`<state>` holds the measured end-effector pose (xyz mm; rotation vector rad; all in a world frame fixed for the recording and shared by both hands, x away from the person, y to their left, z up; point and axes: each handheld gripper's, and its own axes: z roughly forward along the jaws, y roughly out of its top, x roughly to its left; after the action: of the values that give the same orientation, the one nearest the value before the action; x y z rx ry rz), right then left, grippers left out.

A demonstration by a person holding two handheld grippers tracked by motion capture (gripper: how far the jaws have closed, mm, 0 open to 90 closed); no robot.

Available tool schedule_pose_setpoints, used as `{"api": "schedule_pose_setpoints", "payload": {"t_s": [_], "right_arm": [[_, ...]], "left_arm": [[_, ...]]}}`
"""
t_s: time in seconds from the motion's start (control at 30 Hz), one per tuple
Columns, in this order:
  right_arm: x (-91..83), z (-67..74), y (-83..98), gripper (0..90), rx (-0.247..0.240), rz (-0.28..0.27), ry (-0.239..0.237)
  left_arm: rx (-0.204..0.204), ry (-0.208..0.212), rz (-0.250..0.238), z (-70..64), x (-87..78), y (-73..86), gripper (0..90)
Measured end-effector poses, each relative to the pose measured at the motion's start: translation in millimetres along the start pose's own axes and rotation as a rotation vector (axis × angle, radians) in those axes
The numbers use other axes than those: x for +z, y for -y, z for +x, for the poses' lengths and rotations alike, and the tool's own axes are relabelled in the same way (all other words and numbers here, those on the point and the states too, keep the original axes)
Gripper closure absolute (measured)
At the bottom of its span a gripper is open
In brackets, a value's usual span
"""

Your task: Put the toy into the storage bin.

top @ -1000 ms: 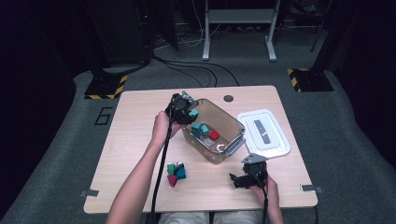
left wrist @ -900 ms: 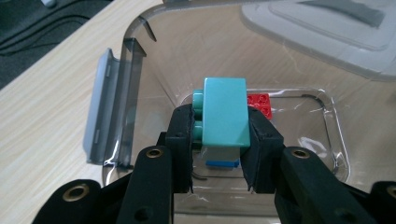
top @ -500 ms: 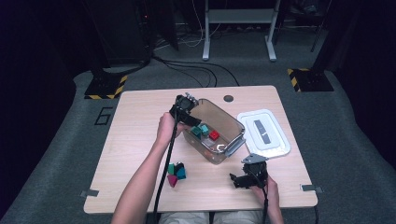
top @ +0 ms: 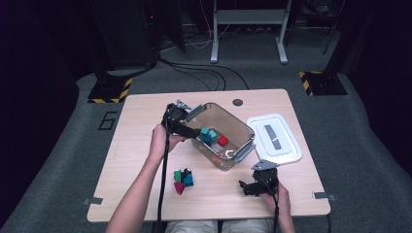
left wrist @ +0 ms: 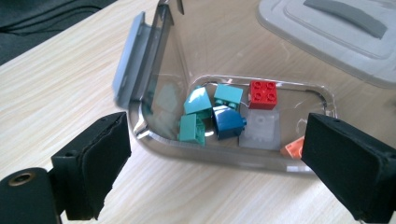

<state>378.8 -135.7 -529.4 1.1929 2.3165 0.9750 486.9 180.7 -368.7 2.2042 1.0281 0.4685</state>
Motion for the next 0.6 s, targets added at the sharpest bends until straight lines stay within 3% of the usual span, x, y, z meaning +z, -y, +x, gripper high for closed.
{"api": "schedule_pose_setpoints", "payload": {"t_s": [0.27, 0.6], "right_arm": [[0.0, 0.1, 0.0, 2.6, 0.001, 0.001, 0.0], [0.0, 0.0, -0.1, 2.6, 0.001, 0.002, 0.0]], "left_arm": [[-0.004, -0.014, -0.027, 3.0, -23.2, 29.6, 4.8], [-0.043, -0.017, -0.004, 8.6, -23.6, 69.8, 2.7]]}}
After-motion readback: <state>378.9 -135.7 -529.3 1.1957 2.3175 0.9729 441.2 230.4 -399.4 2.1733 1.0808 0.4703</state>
